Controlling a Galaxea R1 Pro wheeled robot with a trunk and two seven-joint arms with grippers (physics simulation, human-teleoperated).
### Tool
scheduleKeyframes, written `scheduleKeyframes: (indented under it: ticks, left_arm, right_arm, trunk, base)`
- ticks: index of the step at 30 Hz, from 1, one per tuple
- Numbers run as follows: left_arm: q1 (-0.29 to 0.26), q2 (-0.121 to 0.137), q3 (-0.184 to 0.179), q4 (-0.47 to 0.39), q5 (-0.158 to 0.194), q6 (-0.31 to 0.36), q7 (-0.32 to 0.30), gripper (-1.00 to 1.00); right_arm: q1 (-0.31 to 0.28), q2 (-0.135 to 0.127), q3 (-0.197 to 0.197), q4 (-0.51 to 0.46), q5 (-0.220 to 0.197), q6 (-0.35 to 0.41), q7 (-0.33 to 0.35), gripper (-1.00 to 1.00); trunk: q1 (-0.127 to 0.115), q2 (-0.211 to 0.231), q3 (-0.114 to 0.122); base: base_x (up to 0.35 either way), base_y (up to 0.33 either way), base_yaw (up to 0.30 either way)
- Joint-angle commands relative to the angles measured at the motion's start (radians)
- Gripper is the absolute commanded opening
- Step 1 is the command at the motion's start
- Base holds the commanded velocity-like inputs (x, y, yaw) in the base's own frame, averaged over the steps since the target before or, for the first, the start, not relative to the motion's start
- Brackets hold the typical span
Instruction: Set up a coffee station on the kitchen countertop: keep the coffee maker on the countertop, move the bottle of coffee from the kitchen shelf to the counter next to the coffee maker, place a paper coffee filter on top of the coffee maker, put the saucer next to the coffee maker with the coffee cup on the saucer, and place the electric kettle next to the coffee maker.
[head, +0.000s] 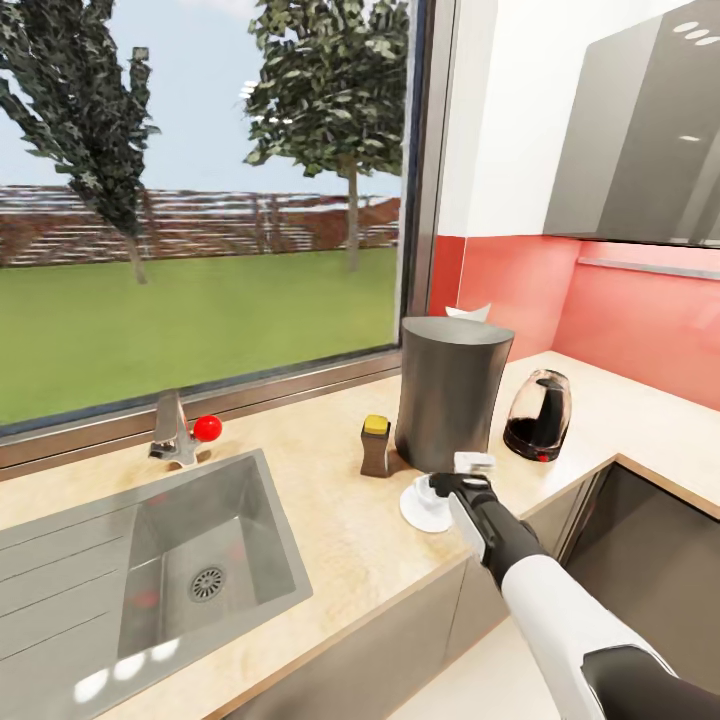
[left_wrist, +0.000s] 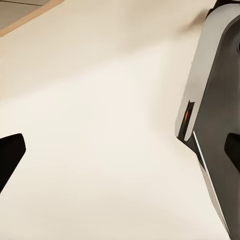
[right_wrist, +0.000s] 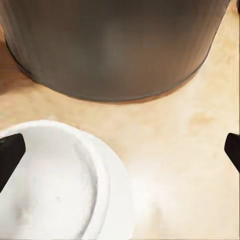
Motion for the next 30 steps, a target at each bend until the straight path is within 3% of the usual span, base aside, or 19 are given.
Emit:
scheduleKeyframes:
  ticks: [1,4,7,21,30]
  left_arm:
    - [-0.001,0.000,0.008,-0.001,-0.010,0.004,0.001,1.00]
    - [-0.001,0.000,0.007,-0.002,-0.010,0.004,0.001,1.00]
    - [-0.001,0.000,0.007,-0.003,-0.010,0.003,0.001,1.00]
    - [-0.001,0.000,0.007,-0.003,-0.010,0.003,0.001,1.00]
    - [-0.001,0.000,0.007,-0.005,-0.010,0.003,0.002,1.00]
  right_arm:
    - [-0.001,-0.001,0.005,-0.054,-0.011,0.007,-0.009,1.00]
    - [-0.001,-0.004,0.006,-0.149,-0.010,0.015,-0.010,1.00]
    - [-0.001,-0.004,0.006,-0.170,-0.010,0.017,-0.011,1.00]
    - [-0.001,-0.003,0.008,-0.174,-0.012,0.013,-0.010,1.00]
    - [-0.001,-0.004,0.006,-0.168,-0.011,0.013,-0.010,1.00]
  trunk:
    - [0.001,-0.002,-0.002]
    - [0.001,-0.002,-0.002]
    - [0.001,-0.002,-0.002]
    - [0.001,-0.002,-0.002]
    - [0.001,-0.002,-0.002]
  base:
    - [0.000,0.000,0.000]
    - [0.000,0.000,0.000]
    - [-0.034,-0.014,0.000]
    - [-0.208,-0.151,-0.002]
    - [-0.242,-0.179,-0.230]
